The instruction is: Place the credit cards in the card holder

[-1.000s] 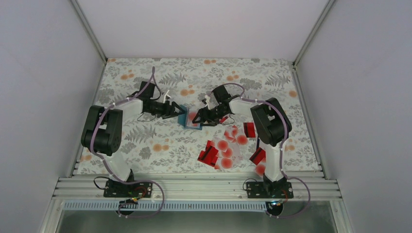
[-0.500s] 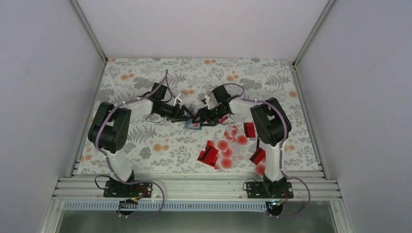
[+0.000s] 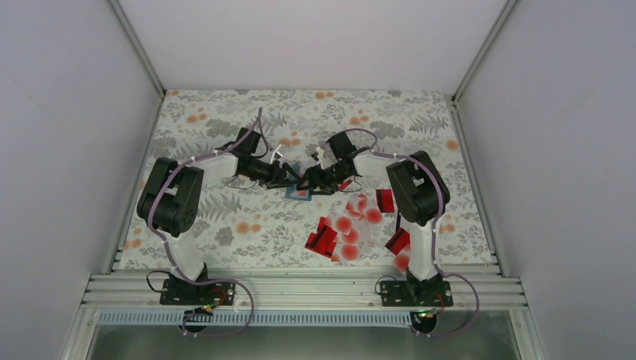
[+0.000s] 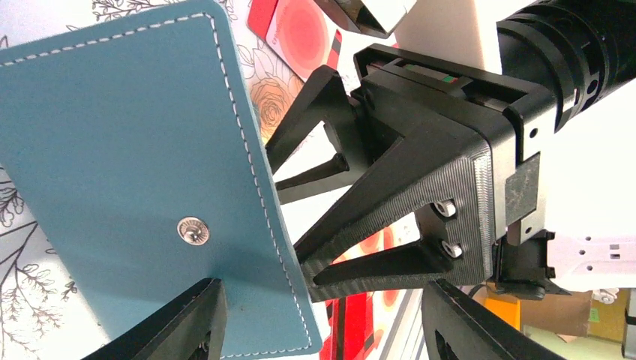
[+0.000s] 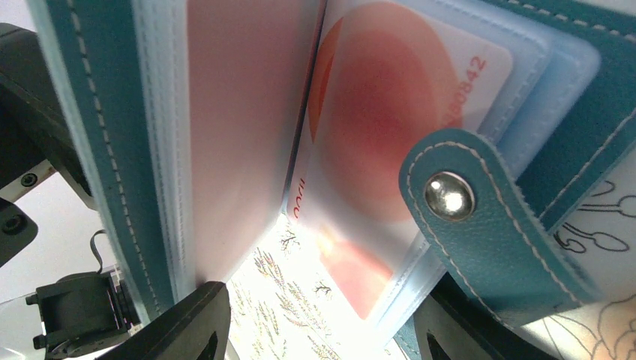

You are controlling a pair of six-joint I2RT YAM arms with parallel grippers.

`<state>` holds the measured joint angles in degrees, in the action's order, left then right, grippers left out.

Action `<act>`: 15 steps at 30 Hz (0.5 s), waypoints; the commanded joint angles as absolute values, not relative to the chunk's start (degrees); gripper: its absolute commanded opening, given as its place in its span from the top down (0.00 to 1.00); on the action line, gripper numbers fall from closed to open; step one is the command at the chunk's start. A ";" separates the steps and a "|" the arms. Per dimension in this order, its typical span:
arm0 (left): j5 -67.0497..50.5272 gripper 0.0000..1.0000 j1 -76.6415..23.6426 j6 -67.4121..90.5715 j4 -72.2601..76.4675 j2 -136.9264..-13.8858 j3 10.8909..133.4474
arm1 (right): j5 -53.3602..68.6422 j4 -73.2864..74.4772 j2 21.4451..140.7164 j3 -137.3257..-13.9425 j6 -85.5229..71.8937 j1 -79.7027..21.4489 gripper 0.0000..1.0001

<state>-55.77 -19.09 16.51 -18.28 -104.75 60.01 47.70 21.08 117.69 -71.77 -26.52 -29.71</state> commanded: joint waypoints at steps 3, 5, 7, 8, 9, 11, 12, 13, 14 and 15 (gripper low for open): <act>-52.16 0.35 -19.29 17.45 -17.46 -104.18 61.41 | 43.47 22.05 117.22 -71.52 -26.41 -30.16 0.37; -50.50 0.35 -19.32 18.26 -17.49 -104.26 61.62 | 42.66 23.26 115.57 -71.62 -25.99 -30.19 0.37; -47.63 0.35 -19.34 19.16 -17.80 -104.55 61.98 | 41.66 24.85 113.48 -71.75 -25.34 -30.18 0.36; -45.82 0.35 -19.41 19.50 -18.08 -104.59 62.24 | 40.96 25.88 112.44 -71.80 -25.05 -30.21 0.36; -44.25 0.35 -19.62 19.78 -18.28 -104.86 62.48 | 39.86 26.82 111.34 -71.76 -24.83 -30.15 0.35; -42.10 0.35 -19.96 20.14 -18.36 -105.44 62.94 | 38.40 29.04 109.44 -71.80 -24.49 -30.08 0.35; -41.55 0.36 -20.22 20.39 -18.16 -105.76 63.14 | 37.53 29.92 108.40 -71.74 -24.38 -30.06 0.35; -41.16 0.36 -20.47 20.65 -17.85 -105.96 63.26 | 36.73 30.71 107.37 -71.73 -24.23 -30.10 0.35; -40.81 0.36 -20.82 20.80 -17.74 -106.21 63.50 | 36.17 31.39 106.45 -71.75 -24.06 -30.08 0.34; -40.46 0.37 -21.28 20.76 -17.82 -106.40 64.24 | 35.48 31.98 105.49 -71.72 -23.87 -30.06 0.34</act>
<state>-44.29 -19.88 19.62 -18.46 -104.75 61.80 39.86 27.57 110.65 -71.70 -25.43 -29.95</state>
